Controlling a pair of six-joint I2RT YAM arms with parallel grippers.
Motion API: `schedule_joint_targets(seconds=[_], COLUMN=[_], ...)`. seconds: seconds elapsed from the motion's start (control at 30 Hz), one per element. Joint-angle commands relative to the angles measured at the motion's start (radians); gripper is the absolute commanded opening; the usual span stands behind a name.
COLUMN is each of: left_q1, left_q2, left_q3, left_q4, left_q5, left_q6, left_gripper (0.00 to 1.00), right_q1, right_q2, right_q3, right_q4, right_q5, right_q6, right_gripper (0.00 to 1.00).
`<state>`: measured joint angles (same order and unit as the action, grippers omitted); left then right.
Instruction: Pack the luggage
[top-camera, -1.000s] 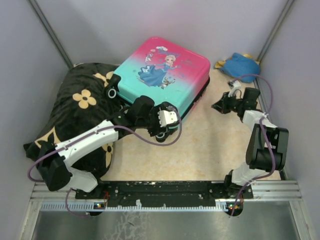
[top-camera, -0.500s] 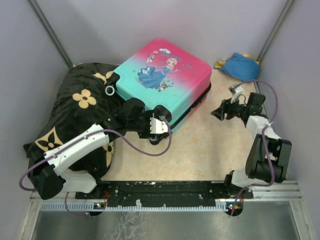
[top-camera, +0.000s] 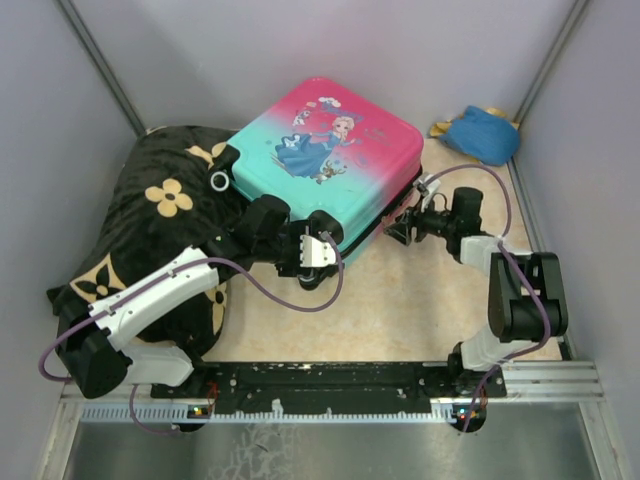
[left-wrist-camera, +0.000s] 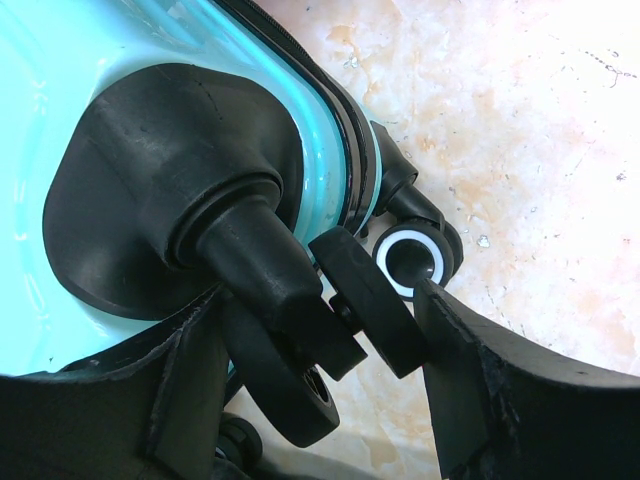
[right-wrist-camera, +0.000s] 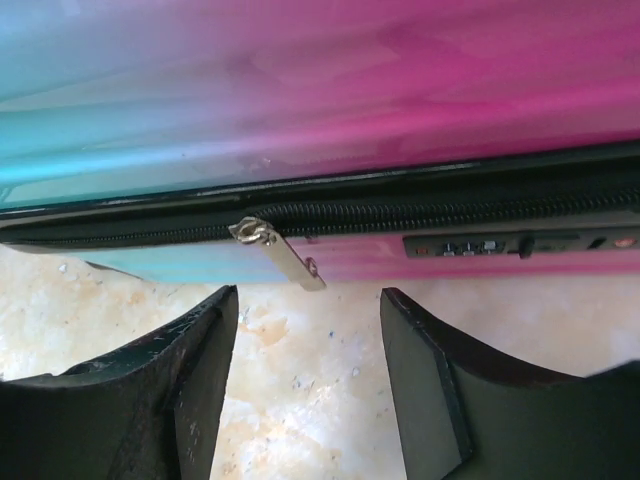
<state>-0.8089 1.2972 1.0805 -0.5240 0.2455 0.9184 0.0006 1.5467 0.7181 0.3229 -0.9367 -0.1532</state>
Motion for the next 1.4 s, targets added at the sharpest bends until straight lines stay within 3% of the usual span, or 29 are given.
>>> schedule_joint_targets(seconds=[0.0, 0.27, 0.33, 0.47, 0.7, 1.0, 1.2, 1.37], left_q1=[-0.01, -0.01, -0.01, -0.01, -0.01, -0.005, 0.056, 0.125], left_q2=[0.052, 0.05, 0.051, 0.048, 0.013, -0.023, -0.034, -0.06], left_q3=[-0.033, -0.041, -0.044, -0.048, -0.085, -0.127, -0.127, -0.153], left_q4=[-0.186, -0.186, -0.187, -0.193, -0.216, -0.243, -0.243, -0.246], left_q5=[0.106, 0.108, 0.105, 0.094, 0.085, 0.053, 0.034, 0.009], left_q6=[0.059, 0.041, 0.042, 0.04, 0.054, 0.101, 0.111, 0.155], left_gripper=[0.0, 0.0, 0.0, 0.0, 0.0, 0.0, 0.0, 0.0], right_q1=[0.042, 0.096, 0.107, 0.1, -0.031, -0.217, -0.32, -0.341], right_q2=[0.032, 0.056, 0.058, 0.034, -0.02, 0.077, 0.062, -0.056], right_q3=[0.046, 0.046, 0.046, 0.056, 0.086, 0.228, 0.24, 0.146], right_q4=[0.168, 0.258, 0.261, 0.189, 0.027, -0.027, -0.149, -0.354], right_q5=[0.015, 0.059, 0.073, 0.112, 0.24, 0.431, 0.376, 0.284], right_q6=[0.033, 0.098, 0.102, 0.063, -0.02, -0.043, -0.164, -0.306], right_gripper=[0.57, 0.45, 0.33, 0.0, 0.0, 0.0, 0.0, 0.0])
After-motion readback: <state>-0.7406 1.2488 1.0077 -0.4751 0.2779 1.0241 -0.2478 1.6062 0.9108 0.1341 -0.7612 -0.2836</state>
